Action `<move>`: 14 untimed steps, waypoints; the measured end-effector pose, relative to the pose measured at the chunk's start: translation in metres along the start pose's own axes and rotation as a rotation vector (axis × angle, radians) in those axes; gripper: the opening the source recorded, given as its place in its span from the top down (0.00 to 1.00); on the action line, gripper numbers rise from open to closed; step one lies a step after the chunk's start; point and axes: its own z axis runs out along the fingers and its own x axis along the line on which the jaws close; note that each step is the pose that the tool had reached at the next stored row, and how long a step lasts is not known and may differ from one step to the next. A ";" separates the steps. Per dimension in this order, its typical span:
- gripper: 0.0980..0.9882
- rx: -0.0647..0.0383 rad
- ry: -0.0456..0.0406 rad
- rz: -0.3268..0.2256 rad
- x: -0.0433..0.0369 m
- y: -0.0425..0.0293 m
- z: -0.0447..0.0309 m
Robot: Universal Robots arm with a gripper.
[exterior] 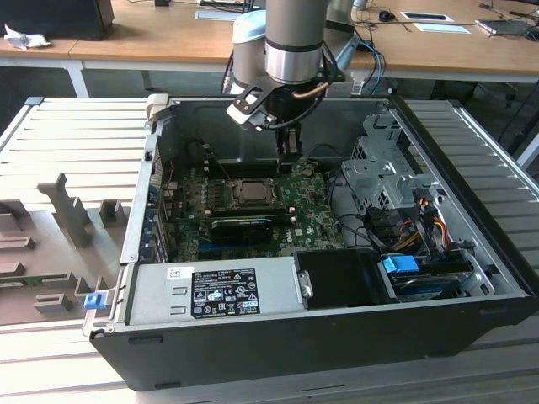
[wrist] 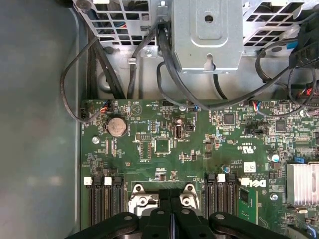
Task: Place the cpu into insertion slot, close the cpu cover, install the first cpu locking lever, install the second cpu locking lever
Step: 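Close the cpu cover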
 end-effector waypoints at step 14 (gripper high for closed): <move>0.99 0.000 0.0001 0.000 0.0000 -0.0253 0.0090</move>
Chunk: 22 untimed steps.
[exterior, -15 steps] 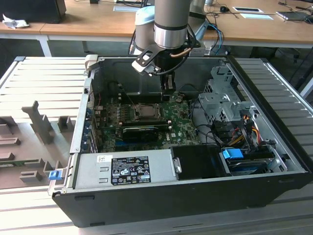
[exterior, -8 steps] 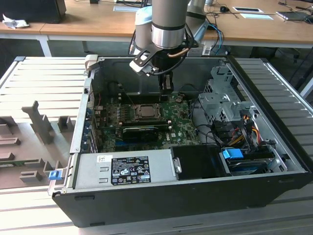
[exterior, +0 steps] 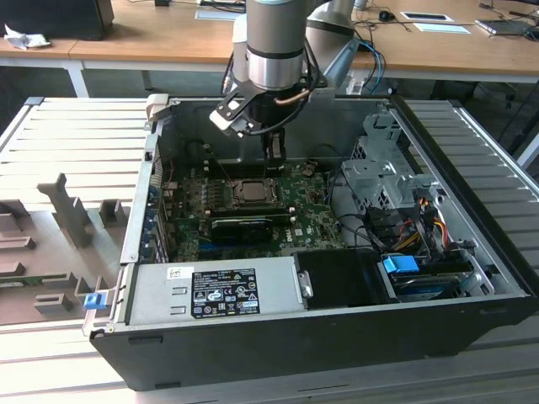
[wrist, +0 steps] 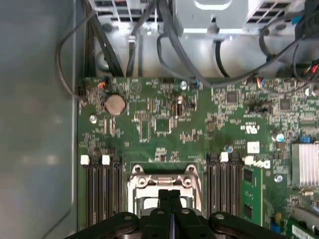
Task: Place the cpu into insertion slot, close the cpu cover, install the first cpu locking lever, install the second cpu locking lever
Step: 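Close the cpu cover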
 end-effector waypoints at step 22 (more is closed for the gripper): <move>0.99 -0.001 0.0224 -0.076 -0.0040 -0.0439 0.0356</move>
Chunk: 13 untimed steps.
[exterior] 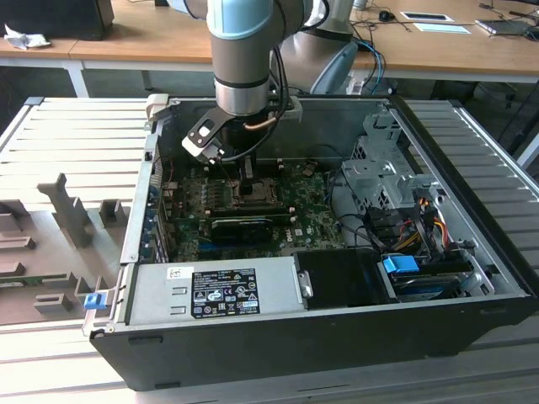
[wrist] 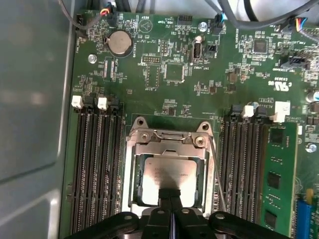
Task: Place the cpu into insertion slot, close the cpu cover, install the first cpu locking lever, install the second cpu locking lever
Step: 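Close the cpu cover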
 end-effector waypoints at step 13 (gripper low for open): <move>0.99 0.003 0.0005 0.000 -0.0006 0.0106 -0.0059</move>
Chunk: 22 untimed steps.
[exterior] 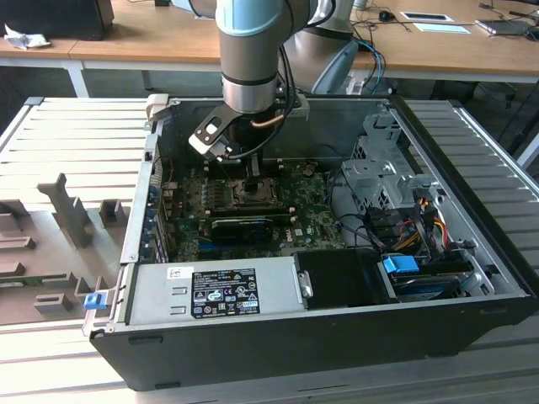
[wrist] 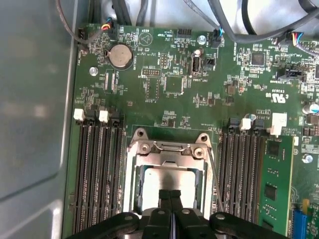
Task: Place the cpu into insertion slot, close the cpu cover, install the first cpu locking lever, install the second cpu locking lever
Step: 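Close the cpu cover, then install the first cpu locking lever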
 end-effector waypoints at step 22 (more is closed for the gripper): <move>0.99 -0.001 0.0131 0.001 -0.0001 0.0038 -0.0473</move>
